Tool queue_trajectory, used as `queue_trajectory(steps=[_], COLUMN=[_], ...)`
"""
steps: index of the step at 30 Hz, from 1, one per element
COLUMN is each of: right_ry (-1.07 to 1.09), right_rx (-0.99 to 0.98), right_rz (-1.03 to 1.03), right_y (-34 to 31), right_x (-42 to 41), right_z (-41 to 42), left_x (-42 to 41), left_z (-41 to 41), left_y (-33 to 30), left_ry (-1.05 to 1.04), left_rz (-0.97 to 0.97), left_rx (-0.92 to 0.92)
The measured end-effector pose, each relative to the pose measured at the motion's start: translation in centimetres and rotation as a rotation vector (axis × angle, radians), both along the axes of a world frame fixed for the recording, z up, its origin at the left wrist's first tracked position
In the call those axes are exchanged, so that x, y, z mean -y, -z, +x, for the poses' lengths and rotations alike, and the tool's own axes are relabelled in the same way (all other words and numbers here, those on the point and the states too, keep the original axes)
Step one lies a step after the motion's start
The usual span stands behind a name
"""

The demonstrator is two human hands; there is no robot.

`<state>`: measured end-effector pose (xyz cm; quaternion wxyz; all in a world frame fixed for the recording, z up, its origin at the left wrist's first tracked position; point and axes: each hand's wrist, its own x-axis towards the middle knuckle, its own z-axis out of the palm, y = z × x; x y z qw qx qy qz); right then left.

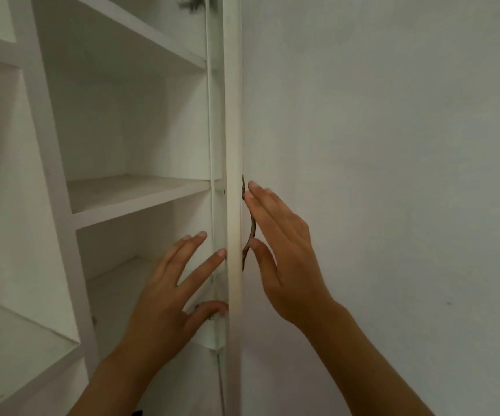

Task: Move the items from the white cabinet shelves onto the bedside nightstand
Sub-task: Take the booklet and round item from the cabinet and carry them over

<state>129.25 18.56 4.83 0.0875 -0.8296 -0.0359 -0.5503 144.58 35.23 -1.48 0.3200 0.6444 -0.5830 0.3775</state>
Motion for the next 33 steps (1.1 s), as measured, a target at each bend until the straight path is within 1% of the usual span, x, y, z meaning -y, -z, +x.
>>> queue_trajectory(steps=[5,16,23,29,33], right_ry=[0.013,0.232,0.296,0.383,0.407], right_rx=[0.033,0.012,0.018,0.004,-0.024], right_rz=[-0.052,-0.180,-0.175,-0.155,-0.123], right_y=[0.4,1.2,1.5,1.7,2.0], right_x=[0.8,6.1,9.7,13.4,15.9], right_z=[-2.1,-5.4,-6.3,-6.7,-6.7], left_x=[3.3,10.3,14.7,18.8,21.5], left_z=[-1.3,-4.0,-4.4,-4.3,-4.3], left_y=[0.4,0.7,1.3,2.1,2.4], left_ry=[0.089,0.148,0.175,0.128,0.118], left_rz=[0.025,0.057,0.042,0.065,0.044], left_rx=[-0.080,-0.162,-0.183,-0.150,-0.116])
